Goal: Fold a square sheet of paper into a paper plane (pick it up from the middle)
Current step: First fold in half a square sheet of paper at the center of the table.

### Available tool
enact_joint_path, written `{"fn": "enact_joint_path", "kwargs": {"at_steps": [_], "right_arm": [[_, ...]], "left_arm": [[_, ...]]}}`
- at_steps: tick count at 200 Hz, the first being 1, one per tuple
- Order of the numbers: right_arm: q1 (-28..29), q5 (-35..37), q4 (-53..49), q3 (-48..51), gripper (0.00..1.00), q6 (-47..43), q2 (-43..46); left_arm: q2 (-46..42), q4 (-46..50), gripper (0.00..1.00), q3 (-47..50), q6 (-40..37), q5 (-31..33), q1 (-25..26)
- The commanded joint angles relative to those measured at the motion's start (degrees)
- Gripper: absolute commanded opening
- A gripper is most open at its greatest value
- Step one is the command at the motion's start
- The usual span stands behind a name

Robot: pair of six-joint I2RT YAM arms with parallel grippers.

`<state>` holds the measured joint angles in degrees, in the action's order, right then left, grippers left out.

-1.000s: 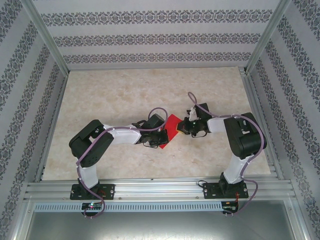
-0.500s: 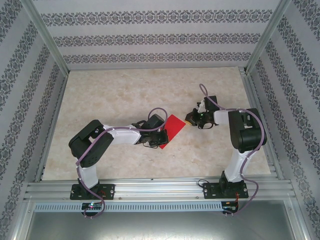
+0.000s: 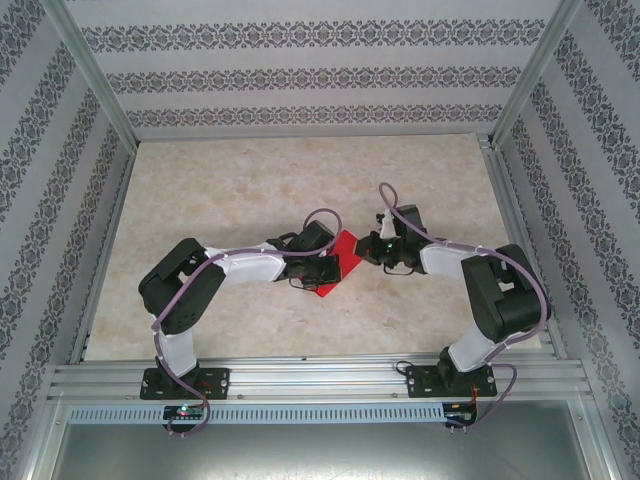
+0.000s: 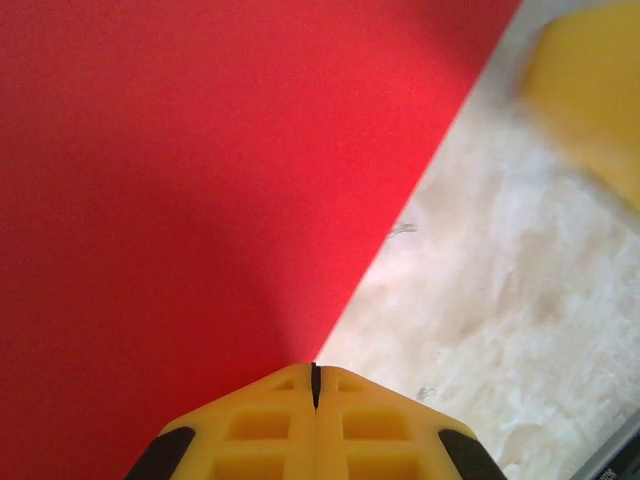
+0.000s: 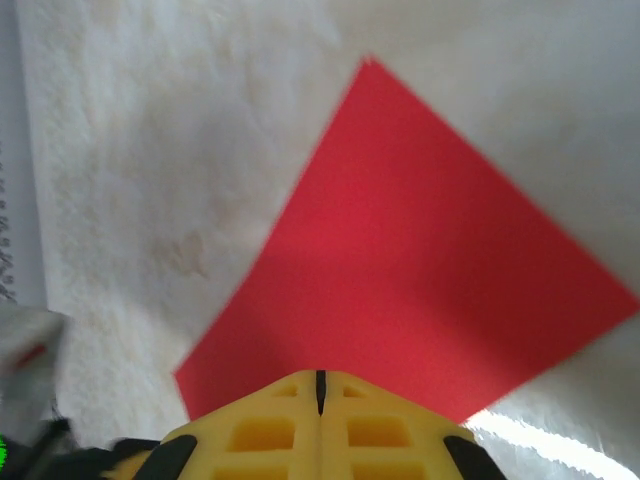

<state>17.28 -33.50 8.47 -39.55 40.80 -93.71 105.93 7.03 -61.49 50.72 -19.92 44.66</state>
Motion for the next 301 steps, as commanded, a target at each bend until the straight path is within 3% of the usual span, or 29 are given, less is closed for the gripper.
{"fn": "enact_joint_path", "kwargs": {"at_steps": [1, 119, 160, 228, 301], "right_arm": [[0.72, 0.96, 2.67, 1.05, 0.0, 1.54, -3.29], [0.83, 1.5, -0.37, -0.77, 0.0, -0.91, -8.41], [0.74, 3.06, -3.12, -1.64, 0.0, -1.68, -8.97], [0.35, 6.63, -10.04, -4.07, 0.0, -3.33, -10.64], [0.31, 8.35, -12.81, -5.93, 0.0, -3.07, -12.54]], "left_arm": [[0.51, -1.17, 0.02, -1.98, -2.95, -2.59, 0.34], [8.17, 0.97, 0.01, -7.09, -6.38, -2.99, -0.81], [6.93, 0.8, 0.0, -2.23, -6.83, -3.15, -0.98], [3.29, -8.9, 0.0, 9.74, -4.72, -7.71, -1.77], [-2.85, -7.73, 0.0, 17.43, -6.45, -9.0, -1.69]]}}
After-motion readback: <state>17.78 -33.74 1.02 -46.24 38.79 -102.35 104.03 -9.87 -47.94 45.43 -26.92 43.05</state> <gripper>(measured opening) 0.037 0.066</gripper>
